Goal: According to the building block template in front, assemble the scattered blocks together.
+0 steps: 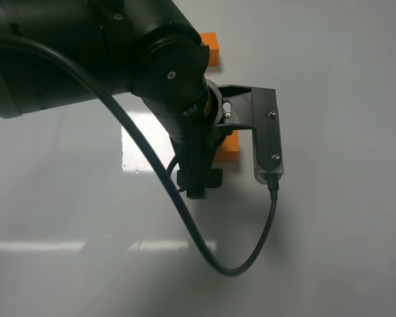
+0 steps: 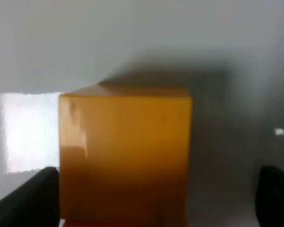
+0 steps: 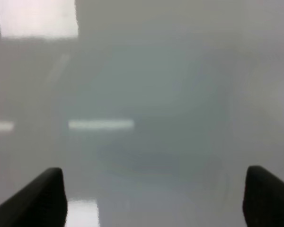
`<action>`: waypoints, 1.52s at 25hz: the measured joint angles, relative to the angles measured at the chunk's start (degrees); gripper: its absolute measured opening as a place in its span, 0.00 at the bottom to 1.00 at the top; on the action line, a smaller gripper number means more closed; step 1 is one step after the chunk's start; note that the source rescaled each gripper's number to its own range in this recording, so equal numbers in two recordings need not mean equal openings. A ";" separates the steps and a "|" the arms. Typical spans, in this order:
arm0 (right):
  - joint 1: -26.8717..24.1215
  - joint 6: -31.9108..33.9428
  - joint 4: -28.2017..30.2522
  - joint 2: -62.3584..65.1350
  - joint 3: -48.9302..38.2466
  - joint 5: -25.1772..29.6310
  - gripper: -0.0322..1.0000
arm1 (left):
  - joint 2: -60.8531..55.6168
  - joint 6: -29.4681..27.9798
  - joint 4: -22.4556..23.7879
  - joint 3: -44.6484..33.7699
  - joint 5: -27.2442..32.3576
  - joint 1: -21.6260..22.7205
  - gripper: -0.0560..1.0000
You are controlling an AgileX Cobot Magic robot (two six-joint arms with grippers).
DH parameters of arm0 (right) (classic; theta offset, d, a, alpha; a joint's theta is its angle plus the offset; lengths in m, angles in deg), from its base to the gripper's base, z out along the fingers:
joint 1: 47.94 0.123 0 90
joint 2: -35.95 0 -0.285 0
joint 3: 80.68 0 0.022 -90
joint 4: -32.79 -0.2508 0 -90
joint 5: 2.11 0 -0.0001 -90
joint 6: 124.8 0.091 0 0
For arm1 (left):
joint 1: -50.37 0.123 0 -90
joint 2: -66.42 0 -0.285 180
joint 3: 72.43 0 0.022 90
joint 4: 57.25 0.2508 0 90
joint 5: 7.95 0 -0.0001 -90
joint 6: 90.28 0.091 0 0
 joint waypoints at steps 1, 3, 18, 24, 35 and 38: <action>0.00 0.00 0.00 0.00 0.00 0.00 0.73 | -0.18 0.00 0.12 0.00 0.09 -0.49 0.83; 0.00 0.00 0.00 0.00 0.00 0.00 0.73 | -0.85 0.00 0.04 0.00 0.02 -0.90 0.83; 0.00 0.00 0.00 0.00 0.00 0.00 0.73 | -9.73 -14.23 -0.95 -0.26 -2.60 -0.90 0.83; 0.00 0.12 0.00 0.00 0.00 0.00 0.73 | -16.09 -29.64 -0.80 -0.26 8.58 -0.90 0.80; 0.00 0.02 0.00 0.00 0.00 0.00 0.63 | -28.27 -45.55 -4.24 -1.80 13.33 10.94 0.75; 0.00 0.02 0.00 0.00 0.00 0.00 0.63 | -32.79 -45.30 -6.66 -4.42 13.36 20.12 0.73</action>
